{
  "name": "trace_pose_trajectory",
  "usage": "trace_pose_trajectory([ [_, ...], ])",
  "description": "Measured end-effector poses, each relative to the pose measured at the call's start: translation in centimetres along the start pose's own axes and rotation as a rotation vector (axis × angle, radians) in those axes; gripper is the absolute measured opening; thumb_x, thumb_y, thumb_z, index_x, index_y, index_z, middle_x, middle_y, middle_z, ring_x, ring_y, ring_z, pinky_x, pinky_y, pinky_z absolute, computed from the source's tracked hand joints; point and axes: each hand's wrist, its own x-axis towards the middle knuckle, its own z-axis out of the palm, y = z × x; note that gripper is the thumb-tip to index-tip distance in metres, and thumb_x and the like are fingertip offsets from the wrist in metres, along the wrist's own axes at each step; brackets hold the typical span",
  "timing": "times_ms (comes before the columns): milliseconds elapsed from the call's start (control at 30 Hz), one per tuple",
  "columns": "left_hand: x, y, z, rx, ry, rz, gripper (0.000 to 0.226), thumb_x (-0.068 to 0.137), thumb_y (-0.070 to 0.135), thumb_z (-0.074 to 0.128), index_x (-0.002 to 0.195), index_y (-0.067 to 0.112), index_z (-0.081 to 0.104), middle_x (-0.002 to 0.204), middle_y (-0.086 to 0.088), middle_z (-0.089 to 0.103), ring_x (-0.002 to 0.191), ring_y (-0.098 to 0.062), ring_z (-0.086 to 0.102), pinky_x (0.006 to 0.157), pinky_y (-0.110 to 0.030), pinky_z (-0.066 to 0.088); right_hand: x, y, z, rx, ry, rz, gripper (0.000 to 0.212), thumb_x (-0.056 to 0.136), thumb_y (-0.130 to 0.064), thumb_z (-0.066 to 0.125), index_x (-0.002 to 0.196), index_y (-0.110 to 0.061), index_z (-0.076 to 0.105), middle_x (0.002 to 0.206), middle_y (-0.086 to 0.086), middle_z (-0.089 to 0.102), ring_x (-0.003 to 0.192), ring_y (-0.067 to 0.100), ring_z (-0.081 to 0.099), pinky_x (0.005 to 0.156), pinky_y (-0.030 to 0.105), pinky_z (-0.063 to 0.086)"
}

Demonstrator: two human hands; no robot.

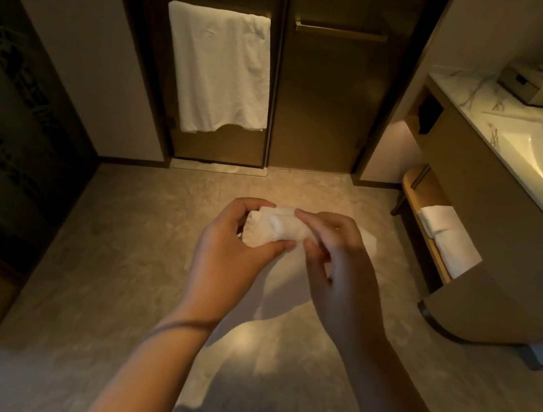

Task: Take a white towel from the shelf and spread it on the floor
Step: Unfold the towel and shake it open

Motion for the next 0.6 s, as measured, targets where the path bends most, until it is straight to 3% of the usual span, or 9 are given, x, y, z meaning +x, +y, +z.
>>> trace_pose_trajectory([
  [133,0.4,0.4,0.1,-0.003,-0.014,-0.008,0.040,0.066,0.028,0.083,0.099,0.039,0.062,0.093,0.017,0.068,0.089,0.000,0.063,0.072,-0.021,0.054,0.8,0.3,-0.3,0.014,-0.082,-0.014,0.038,0.094,-0.039,0.052,0.130,-0.042,0.044,0.112,-0.029,0.032,0.104,-0.021,0.040,0.077,-0.001,0.038],
  [367,1.2,1.9,0.2,-0.032,-0.251,0.000,0.059,0.075,0.026,0.073,0.130,0.034,0.051,0.117,0.013,0.064,0.107,0.003,0.060,0.085,-0.016,0.050,1.7,1.8,-1.2,0.038,0.032,0.038,0.029,0.090,-0.018,0.063,0.116,-0.027,0.057,0.111,-0.022,0.043,0.104,-0.018,0.042,0.083,0.001,0.037],
  [500,1.4,2.6,0.8,-0.164,-0.250,-0.033,0.035,0.087,0.015,0.063,0.117,0.033,0.061,0.103,0.021,0.070,0.099,0.005,0.064,0.077,-0.010,0.048,2.5,2.4,-2.1,0.037,0.071,0.013,0.028,0.088,-0.009,0.063,0.111,-0.023,0.058,0.113,-0.016,0.045,0.106,-0.013,0.042,0.085,0.004,0.037],
  [600,1.7,2.9,1.9,-0.185,-0.200,-0.018,0.033,0.084,0.010,0.066,0.107,0.034,0.066,0.101,0.023,0.071,0.095,0.003,0.065,0.078,-0.013,0.051,2.7,2.6,-2.1,0.077,0.156,0.021,0.030,0.085,-0.004,0.067,0.107,-0.022,0.059,0.117,-0.012,0.042,0.111,-0.010,0.042,0.086,0.006,0.041],
])
